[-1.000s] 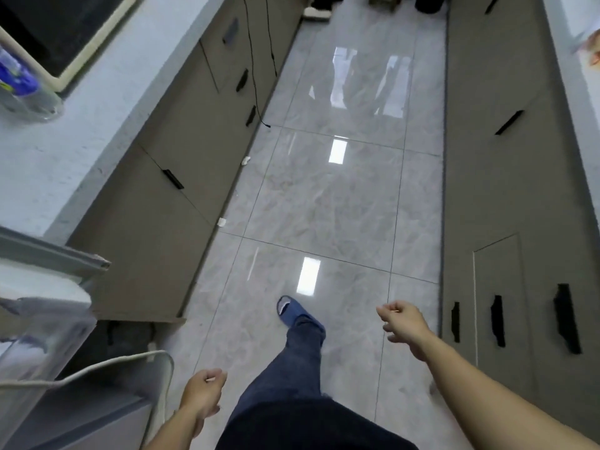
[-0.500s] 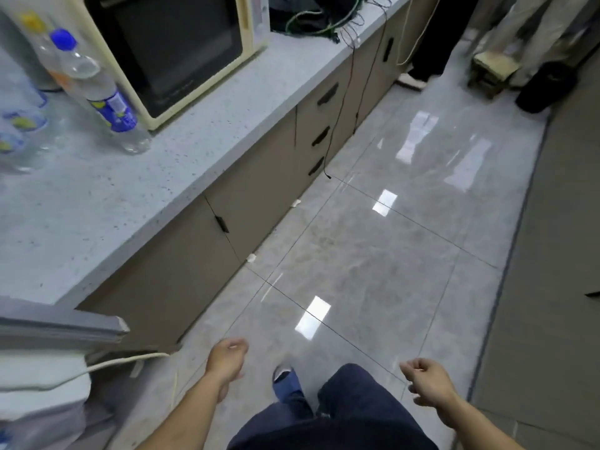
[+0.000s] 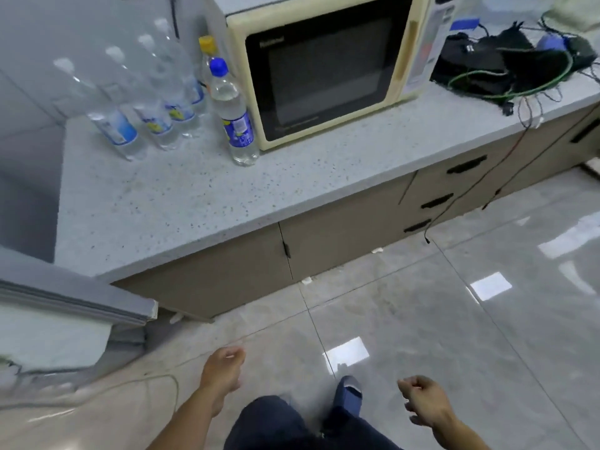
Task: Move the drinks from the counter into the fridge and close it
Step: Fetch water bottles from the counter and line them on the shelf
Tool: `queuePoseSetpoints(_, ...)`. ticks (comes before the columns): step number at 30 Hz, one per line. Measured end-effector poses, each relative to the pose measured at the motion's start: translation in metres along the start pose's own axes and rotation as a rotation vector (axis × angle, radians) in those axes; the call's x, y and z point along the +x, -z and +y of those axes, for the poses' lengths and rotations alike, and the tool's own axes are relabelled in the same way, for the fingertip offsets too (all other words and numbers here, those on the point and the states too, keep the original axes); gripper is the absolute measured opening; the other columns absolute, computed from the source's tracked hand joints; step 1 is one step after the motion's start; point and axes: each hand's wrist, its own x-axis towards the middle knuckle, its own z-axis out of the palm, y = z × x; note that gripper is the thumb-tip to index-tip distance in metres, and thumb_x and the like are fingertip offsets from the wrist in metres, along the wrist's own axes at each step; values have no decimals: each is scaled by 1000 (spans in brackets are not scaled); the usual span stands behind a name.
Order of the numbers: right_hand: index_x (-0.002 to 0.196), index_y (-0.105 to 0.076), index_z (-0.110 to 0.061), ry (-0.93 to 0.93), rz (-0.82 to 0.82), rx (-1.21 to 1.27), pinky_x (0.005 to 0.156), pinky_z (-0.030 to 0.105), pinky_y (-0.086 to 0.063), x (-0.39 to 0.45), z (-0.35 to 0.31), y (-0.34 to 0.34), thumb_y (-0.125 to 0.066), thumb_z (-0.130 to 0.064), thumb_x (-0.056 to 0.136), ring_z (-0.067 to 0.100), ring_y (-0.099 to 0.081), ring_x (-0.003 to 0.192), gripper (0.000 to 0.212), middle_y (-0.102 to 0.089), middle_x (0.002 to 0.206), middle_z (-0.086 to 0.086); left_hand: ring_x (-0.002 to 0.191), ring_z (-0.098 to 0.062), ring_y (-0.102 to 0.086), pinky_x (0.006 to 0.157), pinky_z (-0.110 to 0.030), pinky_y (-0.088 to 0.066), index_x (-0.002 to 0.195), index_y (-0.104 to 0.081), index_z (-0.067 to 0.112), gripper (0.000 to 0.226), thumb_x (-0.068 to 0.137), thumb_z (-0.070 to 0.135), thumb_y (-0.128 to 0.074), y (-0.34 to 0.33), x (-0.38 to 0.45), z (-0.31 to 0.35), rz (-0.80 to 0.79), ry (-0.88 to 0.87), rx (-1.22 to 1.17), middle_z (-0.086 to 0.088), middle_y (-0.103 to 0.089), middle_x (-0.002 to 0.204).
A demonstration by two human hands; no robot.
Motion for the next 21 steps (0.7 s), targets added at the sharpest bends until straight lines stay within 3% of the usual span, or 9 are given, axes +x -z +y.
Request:
queuePoseSetpoints(5, 78, -59, -12, 147, -146, -155, 47, 22, -34, 31, -101, -18, -65, -22, 89, 18, -38, 51, 16, -46, 58, 3, 76, -24, -61, 69, -35, -54, 108, -64, 14, 15, 95, 21, -61, -4, -11, 0, 186, 84, -216, -7, -62, 96)
queuePoseSetpoints(10, 89, -66, -8, 360, -256, -237, 56, 29, -48, 16, -203, -67, -63, -14, 90, 19, -55, 65, 6, -63, 74, 4, 75, -25, -63, 59, -32, -55, 104, -67, 15, 12, 92, 20, -65, -3, -1, 14, 333, 103, -375, -10, -66, 94)
queuePoseSetpoints(12, 92, -67, -7, 478, -309, -248, 66, 34, -53, 2, -240, -92, -63, -14, 92, 21, -61, 75, 8, -67, 84, 8, 71, -25, -64, 61, -38, -59, 103, -69, 15, 13, 91, 16, -67, 0, 11, 23, 375, 34, -397, -11, -69, 87)
queuePoseSetpoints(15, 93, -67, -13, 647, -378, -258, 84, 38, -55, -27, -295, -126, -66, -18, 93, 21, -65, 86, 6, -68, 89, 6, 76, -20, -65, 57, -33, -57, 102, -69, 21, 12, 93, 16, -64, 12, 26, 60, 385, -76, -439, -8, -69, 94)
queuePoseSetpoints(19, 94, -68, -19, 850, -467, -255, 70, 30, -52, -64, -365, -165, -69, -21, 91, 11, -58, 71, 4, -61, 76, -4, 93, -15, -67, 80, -40, -59, 99, -64, 35, 15, 96, 22, -60, 35, 36, 131, 365, -303, -497, 4, -69, 104)
queuePoseSetpoints(21, 93, -68, -21, 942, -495, -258, 65, 27, -51, -78, -399, -186, -69, -21, 91, 7, -56, 67, 2, -59, 74, -6, 96, -6, -67, 74, -28, -59, 101, -64, 40, 15, 96, 26, -60, 51, 37, 168, 369, -406, -539, 11, -68, 106)
